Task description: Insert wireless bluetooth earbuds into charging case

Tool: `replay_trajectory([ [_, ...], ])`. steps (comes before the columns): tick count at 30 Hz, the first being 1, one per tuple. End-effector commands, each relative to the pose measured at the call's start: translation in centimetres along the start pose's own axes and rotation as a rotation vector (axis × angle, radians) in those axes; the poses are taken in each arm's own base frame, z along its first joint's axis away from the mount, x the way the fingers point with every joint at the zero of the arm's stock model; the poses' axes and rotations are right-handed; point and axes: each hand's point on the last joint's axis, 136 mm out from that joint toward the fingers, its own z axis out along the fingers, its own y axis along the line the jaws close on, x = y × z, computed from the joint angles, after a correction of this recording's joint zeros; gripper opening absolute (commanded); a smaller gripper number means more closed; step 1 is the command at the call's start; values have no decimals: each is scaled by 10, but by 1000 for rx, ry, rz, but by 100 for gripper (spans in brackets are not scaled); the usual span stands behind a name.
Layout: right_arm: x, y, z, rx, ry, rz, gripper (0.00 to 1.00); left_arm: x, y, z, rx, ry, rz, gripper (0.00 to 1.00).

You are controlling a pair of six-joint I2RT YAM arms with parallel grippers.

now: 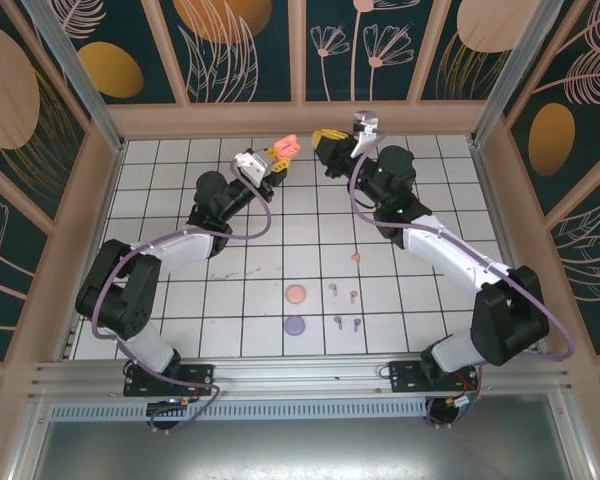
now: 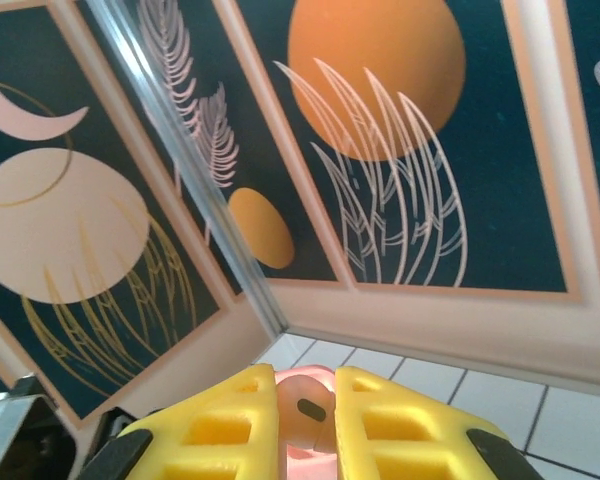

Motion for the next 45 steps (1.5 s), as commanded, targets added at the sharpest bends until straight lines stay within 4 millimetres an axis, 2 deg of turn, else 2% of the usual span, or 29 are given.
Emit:
replay_trajectory([
  [1, 0, 14, 5, -98, -18, 8, 15, -7, -8, 8, 47, -16, 21, 0],
  [11, 15, 15, 24, -127, 0, 25, 15, -2, -15, 11, 69, 1, 6, 0],
  [12, 17, 14, 26, -127, 1, 26, 15, -13, -12, 15, 66, -22, 17, 0],
  [17, 22, 10, 32, -122, 9, 37, 15, -12, -12, 16, 67, -20, 17, 0],
  [18, 28, 17, 33, -138, 19, 43, 15, -11, -12, 16, 68, -20, 16, 0],
  [22, 33, 21, 37, -143, 30, 44, 15, -9, -13, 16, 74, -17, 15, 0],
  [32, 37, 15, 44, -120, 36, 48, 15, -10, -15, 17, 84, -17, 11, 0],
  [45, 45, 1, 43, -30, 42, -15, 15, -22, -15, 16, 92, -40, 9, 0],
])
